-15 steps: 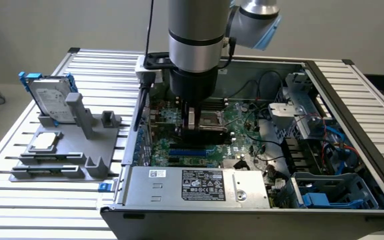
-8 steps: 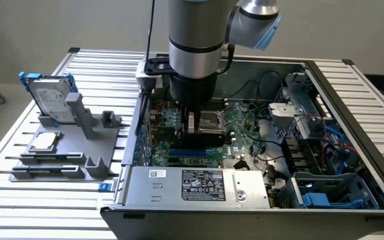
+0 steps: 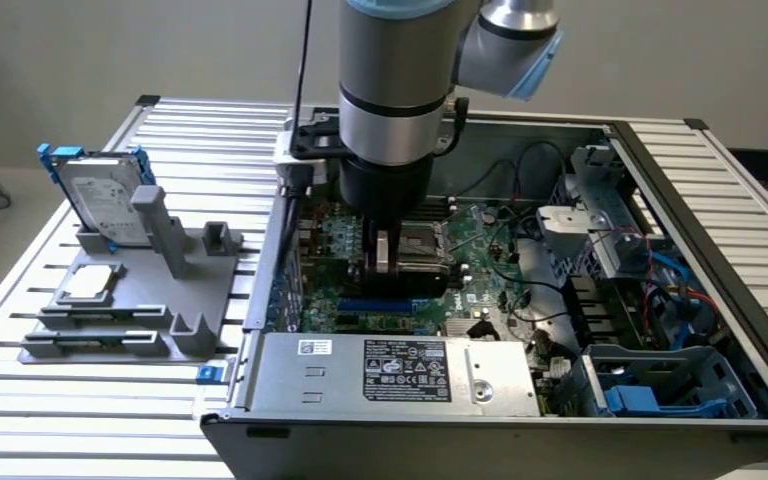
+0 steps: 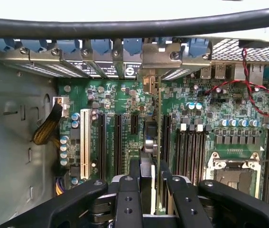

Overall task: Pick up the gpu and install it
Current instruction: 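Insert the gpu into the slot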

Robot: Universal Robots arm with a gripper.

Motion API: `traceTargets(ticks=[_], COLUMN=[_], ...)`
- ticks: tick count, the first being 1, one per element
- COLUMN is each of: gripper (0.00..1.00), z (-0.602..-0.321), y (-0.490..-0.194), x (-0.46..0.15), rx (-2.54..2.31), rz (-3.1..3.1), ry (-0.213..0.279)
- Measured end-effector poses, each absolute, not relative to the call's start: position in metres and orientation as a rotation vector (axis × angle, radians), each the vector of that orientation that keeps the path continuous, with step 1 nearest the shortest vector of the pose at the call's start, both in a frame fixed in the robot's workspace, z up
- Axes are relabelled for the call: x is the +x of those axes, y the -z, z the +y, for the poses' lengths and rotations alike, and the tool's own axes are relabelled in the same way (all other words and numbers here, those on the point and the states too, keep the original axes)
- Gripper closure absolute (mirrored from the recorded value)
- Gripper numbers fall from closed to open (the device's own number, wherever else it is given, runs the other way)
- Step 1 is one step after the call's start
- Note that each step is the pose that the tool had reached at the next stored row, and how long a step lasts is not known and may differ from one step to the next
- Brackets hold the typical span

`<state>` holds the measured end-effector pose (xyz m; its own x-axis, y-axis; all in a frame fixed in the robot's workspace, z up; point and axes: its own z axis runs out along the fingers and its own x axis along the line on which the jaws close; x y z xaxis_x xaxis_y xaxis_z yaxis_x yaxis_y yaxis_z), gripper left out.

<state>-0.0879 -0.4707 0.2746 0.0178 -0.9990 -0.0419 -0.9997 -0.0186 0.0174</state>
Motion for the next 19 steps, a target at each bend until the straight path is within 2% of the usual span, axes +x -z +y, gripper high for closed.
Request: traceTargets(ticks=[19], gripper=[0.73], z=[-0.4695], y=[-0.2692], x=[-0.0874], rx=[-2.230], rz=[2.193], ry=[-0.072])
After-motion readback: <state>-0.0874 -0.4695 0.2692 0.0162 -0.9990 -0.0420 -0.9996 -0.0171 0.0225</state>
